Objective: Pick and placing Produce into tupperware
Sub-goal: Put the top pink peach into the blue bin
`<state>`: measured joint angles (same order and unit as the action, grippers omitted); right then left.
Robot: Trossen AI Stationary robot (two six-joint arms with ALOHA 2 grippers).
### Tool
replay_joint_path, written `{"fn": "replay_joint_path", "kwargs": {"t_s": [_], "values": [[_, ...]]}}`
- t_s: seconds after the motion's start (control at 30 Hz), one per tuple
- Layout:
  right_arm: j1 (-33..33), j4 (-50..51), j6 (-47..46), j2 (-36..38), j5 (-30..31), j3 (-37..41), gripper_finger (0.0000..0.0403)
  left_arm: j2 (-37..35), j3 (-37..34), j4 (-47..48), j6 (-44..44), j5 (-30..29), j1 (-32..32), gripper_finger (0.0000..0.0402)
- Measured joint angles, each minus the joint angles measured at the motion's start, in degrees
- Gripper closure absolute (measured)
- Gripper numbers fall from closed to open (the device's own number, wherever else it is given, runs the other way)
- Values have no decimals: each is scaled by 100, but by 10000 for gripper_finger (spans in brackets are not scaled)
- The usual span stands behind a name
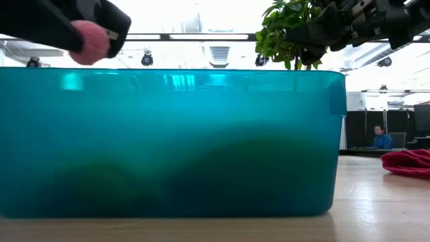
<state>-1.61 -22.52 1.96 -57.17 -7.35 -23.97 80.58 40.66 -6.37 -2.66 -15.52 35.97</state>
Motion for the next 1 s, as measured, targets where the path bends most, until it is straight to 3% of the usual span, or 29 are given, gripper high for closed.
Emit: {"fn": "replay_joint_path", "kwargs": {"t_s": [0.4, 1.0], "values": [[0, 1, 2, 0, 0, 0, 394, 531, 87, -140, 173, -128, -202, 347], [0, 2, 2, 0, 0, 0, 394, 485, 90, -240, 147, -128, -224, 347]]}}
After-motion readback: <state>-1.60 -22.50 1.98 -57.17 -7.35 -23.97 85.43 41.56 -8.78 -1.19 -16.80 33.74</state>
